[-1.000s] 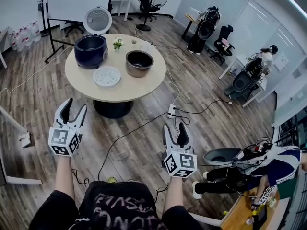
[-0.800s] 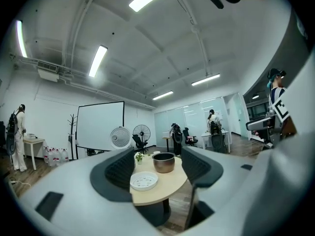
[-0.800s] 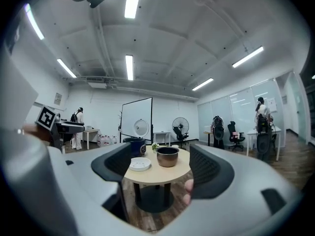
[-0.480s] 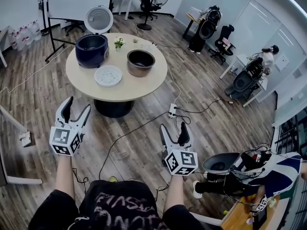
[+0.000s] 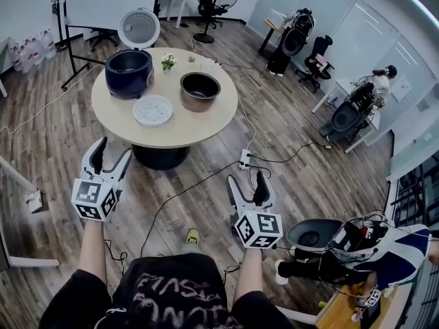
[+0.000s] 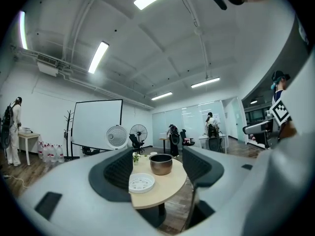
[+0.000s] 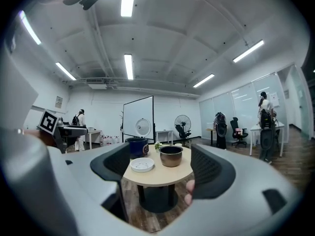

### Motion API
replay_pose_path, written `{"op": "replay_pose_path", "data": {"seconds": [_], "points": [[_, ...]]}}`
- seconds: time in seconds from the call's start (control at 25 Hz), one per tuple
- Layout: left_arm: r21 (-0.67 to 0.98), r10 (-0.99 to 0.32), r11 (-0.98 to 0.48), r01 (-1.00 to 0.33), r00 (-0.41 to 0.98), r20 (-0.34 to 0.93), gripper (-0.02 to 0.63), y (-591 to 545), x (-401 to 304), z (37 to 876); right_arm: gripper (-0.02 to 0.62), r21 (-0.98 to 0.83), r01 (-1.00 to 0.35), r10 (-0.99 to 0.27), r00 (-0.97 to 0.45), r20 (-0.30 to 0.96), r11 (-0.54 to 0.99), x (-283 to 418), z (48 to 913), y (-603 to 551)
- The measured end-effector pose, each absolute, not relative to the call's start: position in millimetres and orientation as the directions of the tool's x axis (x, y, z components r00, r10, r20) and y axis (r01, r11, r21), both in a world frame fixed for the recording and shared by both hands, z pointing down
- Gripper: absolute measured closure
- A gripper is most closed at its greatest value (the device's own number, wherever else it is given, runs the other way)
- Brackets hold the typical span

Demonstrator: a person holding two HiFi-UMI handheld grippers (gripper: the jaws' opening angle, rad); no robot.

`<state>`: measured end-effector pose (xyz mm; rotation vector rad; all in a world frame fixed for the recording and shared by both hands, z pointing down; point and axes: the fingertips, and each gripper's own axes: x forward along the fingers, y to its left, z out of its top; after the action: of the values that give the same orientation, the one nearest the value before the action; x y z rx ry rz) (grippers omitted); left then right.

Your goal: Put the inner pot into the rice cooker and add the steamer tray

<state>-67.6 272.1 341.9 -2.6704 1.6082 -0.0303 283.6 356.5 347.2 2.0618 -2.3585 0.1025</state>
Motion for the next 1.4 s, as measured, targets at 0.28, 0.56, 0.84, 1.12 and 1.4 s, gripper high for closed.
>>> {"op": "replay_pose_path", "data": {"seconds": [0.28,0.56,0.84,1.12,1.4], "points": [[-0.008,-0.889,-0.457,-0.889,0.457,0.016,0.293,236.5,-57.9,355.2,0.21,-0.102,-0.987,-0.991,-0.128,0.048,0.122,302.7,361.4,318.3],[0.012,-0.892,-0.449,-0.894,0.449,0.053,0.293,175.1,-42.9,367.7,0.212,-0.117,-0.985,-0.989,-0.132,0.063,0.124,321.3,371.6,254.6],[0.008,-0.897,-0.432,-0.902,0.431,0.098,0.293,107.1,-12.3,377.8,0.216,-0.15,-0.979,-0.983,-0.155,0.1,0.14,352.4,385.7,176.8],[0.005,-0.91,-0.397,-0.918,0.394,0.129,0.293,30.2,27.9,379.4,0.218,-0.179,-0.966,-0.97,-0.209,0.123,0.186,388.8,391.0,82.4],[0.005,-0.918,-0.368,-0.93,0.364,0.155,0.293,-27.2,61.6,379.5,0.228,-0.181,-0.956,-0.954,-0.258,0.151,0.23,410.9,393.4,10.2]]}}
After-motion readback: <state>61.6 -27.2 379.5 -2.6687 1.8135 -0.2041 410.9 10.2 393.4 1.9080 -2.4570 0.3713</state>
